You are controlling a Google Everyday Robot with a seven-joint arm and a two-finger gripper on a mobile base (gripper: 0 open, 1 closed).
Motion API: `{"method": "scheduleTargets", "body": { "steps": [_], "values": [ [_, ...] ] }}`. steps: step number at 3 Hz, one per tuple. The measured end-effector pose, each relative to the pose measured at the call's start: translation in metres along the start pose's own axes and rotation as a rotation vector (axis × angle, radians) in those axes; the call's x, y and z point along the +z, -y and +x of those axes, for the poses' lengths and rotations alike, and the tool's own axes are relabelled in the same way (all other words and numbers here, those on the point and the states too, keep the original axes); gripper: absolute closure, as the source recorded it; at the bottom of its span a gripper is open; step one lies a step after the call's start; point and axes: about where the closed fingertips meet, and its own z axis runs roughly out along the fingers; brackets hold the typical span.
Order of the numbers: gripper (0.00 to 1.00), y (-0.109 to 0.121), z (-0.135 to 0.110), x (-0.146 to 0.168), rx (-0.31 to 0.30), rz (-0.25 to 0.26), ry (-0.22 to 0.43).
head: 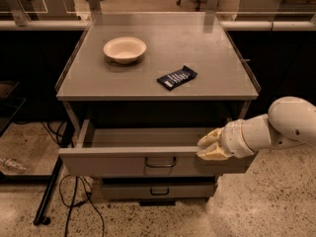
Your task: Open top drawer
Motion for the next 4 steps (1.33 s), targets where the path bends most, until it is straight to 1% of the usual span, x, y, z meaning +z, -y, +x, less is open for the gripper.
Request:
{"method": "scheduleTargets", "body": {
  "steps": [3,4],
  "values": [
    [0.04,0.0,0.0,0.0001,0.0,0.0,0.0],
    [0.65,0.0,0.0,0.0001,0.0,0.0,0.0]
  ]
}}
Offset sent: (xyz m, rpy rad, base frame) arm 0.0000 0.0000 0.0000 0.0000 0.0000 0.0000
